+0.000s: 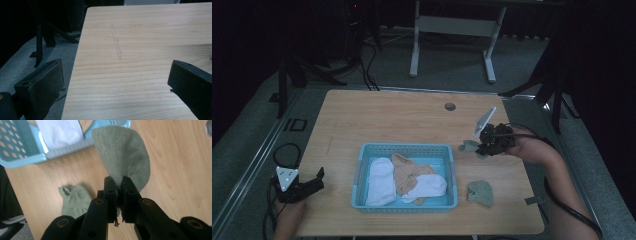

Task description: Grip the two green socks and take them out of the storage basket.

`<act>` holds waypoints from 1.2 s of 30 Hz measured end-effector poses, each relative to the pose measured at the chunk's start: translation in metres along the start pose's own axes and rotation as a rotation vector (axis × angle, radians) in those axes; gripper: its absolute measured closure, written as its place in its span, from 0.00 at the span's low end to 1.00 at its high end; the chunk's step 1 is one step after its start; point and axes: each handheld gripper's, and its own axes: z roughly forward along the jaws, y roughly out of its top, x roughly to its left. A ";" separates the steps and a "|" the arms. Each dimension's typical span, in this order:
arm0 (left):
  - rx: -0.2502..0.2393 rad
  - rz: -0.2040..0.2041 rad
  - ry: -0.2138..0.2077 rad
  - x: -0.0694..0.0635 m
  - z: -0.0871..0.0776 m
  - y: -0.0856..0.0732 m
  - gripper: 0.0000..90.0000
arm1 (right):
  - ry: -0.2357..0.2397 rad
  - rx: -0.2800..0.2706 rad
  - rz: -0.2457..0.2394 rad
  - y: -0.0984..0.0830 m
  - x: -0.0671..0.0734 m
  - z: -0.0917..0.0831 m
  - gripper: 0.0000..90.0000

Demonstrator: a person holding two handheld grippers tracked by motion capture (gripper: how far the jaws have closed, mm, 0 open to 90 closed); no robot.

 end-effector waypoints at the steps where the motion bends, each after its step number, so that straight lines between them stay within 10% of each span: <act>1: 0.000 0.000 0.000 0.000 0.000 0.000 0.00 | 0.000 0.000 0.000 0.000 0.000 0.000 0.94; 21: 0.002 0.002 -0.001 0.000 0.000 0.000 0.00 | 0.056 0.012 0.130 -0.045 -0.015 0.094 0.93; 26: 0.003 0.003 -0.001 0.000 0.000 0.000 0.00 | 0.090 0.036 0.158 -0.047 -0.014 0.109 0.78; 36: 0.003 0.002 0.000 0.000 0.000 0.000 0.00 | 0.054 -0.085 0.231 -0.064 -0.011 0.089 0.33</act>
